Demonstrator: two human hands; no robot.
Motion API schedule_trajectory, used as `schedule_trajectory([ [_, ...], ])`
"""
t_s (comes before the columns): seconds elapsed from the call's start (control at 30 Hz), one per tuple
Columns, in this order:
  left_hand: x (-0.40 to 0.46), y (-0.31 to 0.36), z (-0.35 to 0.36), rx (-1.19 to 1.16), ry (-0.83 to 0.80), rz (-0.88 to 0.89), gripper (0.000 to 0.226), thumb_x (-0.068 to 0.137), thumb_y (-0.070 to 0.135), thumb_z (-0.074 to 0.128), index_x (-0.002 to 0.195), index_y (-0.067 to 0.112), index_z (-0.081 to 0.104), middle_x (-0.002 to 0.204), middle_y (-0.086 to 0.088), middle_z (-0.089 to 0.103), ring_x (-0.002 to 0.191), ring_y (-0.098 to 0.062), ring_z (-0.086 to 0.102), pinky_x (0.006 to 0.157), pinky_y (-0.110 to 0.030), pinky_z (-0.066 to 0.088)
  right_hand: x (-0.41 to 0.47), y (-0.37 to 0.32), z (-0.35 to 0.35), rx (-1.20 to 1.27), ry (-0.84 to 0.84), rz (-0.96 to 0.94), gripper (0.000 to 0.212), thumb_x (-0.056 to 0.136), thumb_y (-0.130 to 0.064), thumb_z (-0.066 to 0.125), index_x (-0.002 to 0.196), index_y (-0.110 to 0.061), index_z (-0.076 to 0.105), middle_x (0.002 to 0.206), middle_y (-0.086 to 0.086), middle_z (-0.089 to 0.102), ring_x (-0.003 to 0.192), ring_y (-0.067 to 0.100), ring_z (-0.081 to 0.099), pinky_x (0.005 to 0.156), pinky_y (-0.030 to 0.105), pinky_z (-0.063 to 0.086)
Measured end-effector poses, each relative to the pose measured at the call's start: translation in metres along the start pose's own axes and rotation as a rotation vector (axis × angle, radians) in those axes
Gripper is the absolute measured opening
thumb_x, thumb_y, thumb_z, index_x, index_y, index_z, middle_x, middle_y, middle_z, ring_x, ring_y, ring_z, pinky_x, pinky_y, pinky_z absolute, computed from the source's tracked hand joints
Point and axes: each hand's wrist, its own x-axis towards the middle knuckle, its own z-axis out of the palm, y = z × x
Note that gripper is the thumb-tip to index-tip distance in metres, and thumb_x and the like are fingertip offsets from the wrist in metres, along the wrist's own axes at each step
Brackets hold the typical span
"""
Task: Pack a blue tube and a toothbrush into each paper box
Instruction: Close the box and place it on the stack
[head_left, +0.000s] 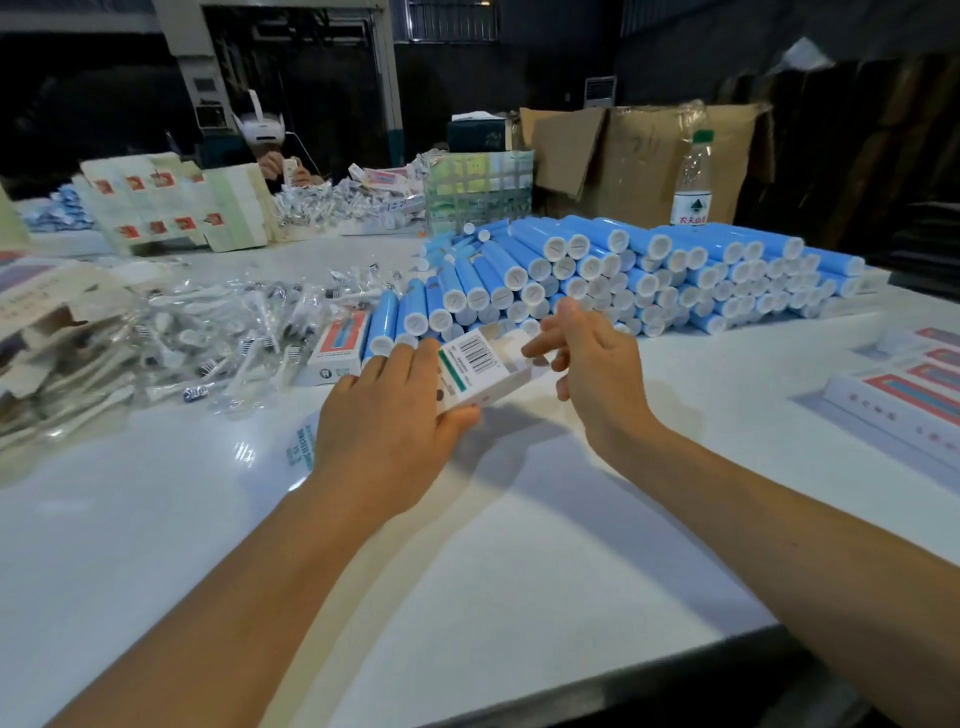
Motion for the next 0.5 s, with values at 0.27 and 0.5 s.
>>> schedule_trajectory([
  [0.27, -0.001, -0.002, 0.006, 0.012, -0.078, 0.053, 0.070, 0.092, 0.060, 0.035, 0.145, 0.018, 0.017, 0.140, 0.000, 0.037, 0.123, -0.022, 0.038, 0.091, -0.037, 0.034, 0.010, -0.002, -0.008, 0.014, 0.088, 0.119, 0.034, 0.096, -0.028, 0.049, 0.069, -0.018, 0.067, 0.080, -0.001, 0.068, 0.059, 0.010, 0.046, 0.048, 0.025, 0.038],
  [0.5, -0.006, 0.002, 0.008, 0.044, -0.130, 0.129, 0.060, 0.092, 0.048, 0.046, 0.136, 0.009, 0.033, 0.127, -0.010, 0.047, 0.111, -0.030, 0.044, 0.084, -0.042, 0.034, 0.020, -0.048, 0.052, -0.238, -0.245, -0.306, 0.022, 0.092, -0.012, 0.053, 0.077, -0.023, 0.065, 0.068, -0.006, 0.062, 0.054, -0.001, 0.053, 0.050, 0.014, 0.041],
])
